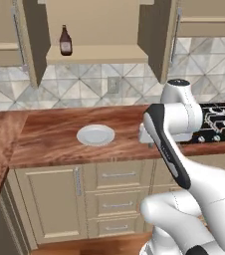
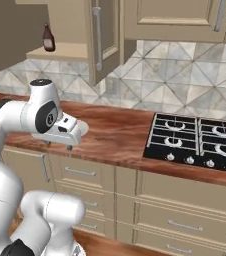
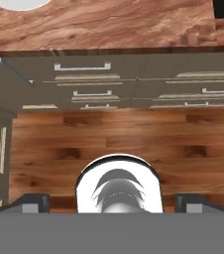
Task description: Move the hot dog bun to the plate on the dining table and place the condiment next to that plate. Then navigate to the fridge and take the sausage and place it on the plate as well.
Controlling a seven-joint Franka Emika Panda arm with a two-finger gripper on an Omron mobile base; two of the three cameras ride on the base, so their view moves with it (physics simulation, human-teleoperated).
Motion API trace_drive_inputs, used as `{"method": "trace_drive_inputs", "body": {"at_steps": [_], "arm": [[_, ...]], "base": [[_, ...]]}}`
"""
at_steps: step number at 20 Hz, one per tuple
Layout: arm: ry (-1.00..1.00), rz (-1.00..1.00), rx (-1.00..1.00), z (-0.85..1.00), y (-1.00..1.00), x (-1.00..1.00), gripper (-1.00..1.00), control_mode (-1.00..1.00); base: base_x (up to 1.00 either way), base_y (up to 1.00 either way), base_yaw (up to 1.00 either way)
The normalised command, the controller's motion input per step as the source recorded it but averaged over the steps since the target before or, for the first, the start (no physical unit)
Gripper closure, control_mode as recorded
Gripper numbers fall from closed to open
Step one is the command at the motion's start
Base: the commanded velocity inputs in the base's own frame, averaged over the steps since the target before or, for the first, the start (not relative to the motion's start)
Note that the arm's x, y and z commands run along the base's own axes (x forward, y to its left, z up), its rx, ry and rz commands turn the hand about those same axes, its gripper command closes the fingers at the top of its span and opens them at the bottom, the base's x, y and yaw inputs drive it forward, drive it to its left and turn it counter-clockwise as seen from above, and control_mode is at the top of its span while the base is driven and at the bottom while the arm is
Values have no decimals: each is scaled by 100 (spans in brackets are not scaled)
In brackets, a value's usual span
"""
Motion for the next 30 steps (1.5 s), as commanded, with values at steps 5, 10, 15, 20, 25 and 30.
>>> {"method": "trace_drive_inputs", "body": {"at_steps": [5, 10, 15, 20, 25, 30], "arm": [[0, 0, 0, 0, 0, 0, -100, 100], [0, 0, 0, 0, 0, 0, -100, 100], [0, 0, 0, 0, 0, 0, -100, 100], [0, 0, 0, 0, 0, 0, -100, 100], [-2, 0, 0, 7, 0, 0, -100, -100], [-37, 6, 0, 70, 0, -32, -100, -100]], "base": [[74, 70, -14], [68, 53, -13], [71, 24, -6], [70, 30, -6], [34, 20, -2], [0, 0, 0]]}}
